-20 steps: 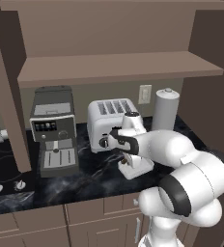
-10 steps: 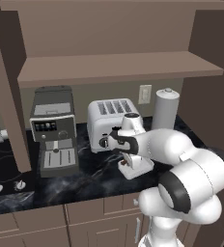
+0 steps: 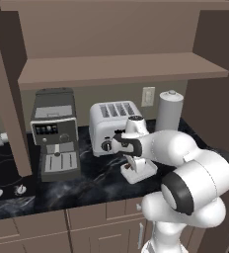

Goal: Retrieve the tupperware from the cabinet, then place the raw meat into the tupperware to avoid contamination.

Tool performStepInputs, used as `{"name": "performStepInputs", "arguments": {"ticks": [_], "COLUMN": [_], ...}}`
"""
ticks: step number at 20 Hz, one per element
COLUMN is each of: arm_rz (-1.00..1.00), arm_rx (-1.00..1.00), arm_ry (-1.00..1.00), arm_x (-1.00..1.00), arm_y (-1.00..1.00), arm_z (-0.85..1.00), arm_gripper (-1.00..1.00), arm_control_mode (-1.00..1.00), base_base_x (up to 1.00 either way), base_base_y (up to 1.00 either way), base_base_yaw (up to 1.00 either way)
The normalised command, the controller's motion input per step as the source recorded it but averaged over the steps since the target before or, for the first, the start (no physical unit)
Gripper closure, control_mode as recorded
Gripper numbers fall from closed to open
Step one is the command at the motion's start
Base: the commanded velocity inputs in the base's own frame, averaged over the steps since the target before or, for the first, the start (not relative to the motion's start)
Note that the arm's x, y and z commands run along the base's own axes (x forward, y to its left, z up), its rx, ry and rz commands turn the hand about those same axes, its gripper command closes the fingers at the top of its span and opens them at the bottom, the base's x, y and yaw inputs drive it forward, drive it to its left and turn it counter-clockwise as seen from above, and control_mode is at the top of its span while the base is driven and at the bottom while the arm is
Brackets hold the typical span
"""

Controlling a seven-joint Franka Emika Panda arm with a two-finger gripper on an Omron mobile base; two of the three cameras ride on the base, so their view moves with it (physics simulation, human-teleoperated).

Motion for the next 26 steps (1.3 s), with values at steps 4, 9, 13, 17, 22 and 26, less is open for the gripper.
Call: {"name": "performStepInputs", "arguments": {"ticks": [4, 9, 13, 17, 22, 26], "arm_rz": [0.00, 0.00, 0.00, 0.00, 0.00, 0.00], "arm_rx": [0.00, 0.00, 0.00, 0.00, 0.00, 0.00], "arm_ry": [0.01, 0.00, 0.00, 0.00, 0.00, 0.00], "arm_x": [0.09, 0.06, 0.02, 0.01, 0.01, 0.03], "arm_y": [-0.06, -0.03, -0.01, -0.02, 0.00, 0.00], "arm_z": [0.00, -0.01, -0.08, -0.10, -0.10, -0.09], "arm_gripper": [1.00, 1.00, 1.00, 1.00, 1.00, 1.00], "arm_control_mode": [-1.00, -1.00, -1.00, -1.00, -1.00, -1.00], "base_base_x": [0.00, 0.00, 0.00, 0.00, 0.00, 0.00], "base_base_y": [0.00, 0.00, 0.00, 0.00, 0.00, 0.00], "base_base_yaw": [0.00, 0.00, 0.00, 0.00, 0.00, 0.00]}}
